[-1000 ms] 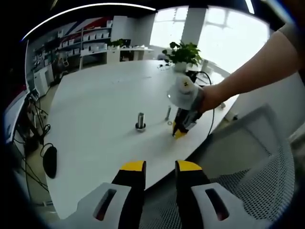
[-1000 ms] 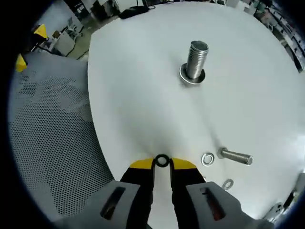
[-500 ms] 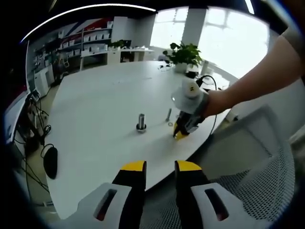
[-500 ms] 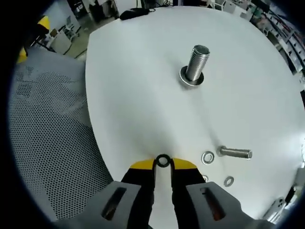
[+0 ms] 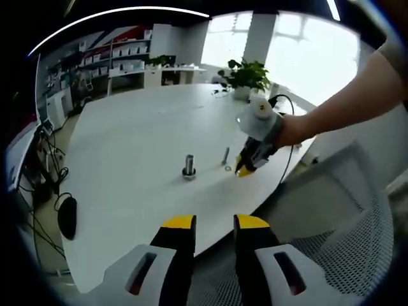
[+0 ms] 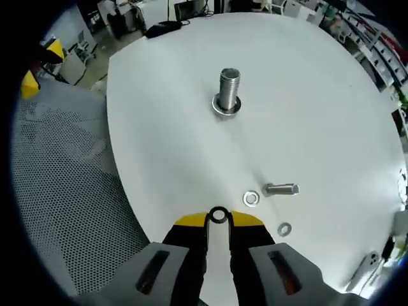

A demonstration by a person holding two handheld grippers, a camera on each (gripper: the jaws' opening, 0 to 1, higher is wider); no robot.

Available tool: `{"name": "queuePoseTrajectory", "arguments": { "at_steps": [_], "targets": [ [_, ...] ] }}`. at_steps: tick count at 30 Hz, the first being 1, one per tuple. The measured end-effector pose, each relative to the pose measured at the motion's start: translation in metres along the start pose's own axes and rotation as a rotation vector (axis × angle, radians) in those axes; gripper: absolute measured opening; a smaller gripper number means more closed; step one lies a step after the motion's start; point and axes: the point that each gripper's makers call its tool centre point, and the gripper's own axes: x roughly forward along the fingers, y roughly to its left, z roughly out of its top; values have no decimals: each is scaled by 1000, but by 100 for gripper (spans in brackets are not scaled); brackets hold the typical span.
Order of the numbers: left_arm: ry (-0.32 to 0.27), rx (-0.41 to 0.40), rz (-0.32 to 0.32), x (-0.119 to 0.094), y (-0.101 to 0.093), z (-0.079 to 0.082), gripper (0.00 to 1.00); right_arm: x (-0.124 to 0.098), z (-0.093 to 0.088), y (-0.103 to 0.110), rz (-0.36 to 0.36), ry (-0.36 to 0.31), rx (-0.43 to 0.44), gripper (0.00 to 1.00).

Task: Place the washer onto the threaded stud by aligning its center hole with the stud, sliding it down to the base, and recovering from edge contact or off-axis alignment until the washer reaches the visible bottom stop.

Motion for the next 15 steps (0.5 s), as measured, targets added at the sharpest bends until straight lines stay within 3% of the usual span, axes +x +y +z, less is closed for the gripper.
{"name": "queuePoseTrajectory", "arguments": {
  "at_steps": [15],
  "targets": [
    [-5, 1, -1, 0, 0, 1, 21, -31, 1, -40, -78, -15, -2, 13]
  ]
}}
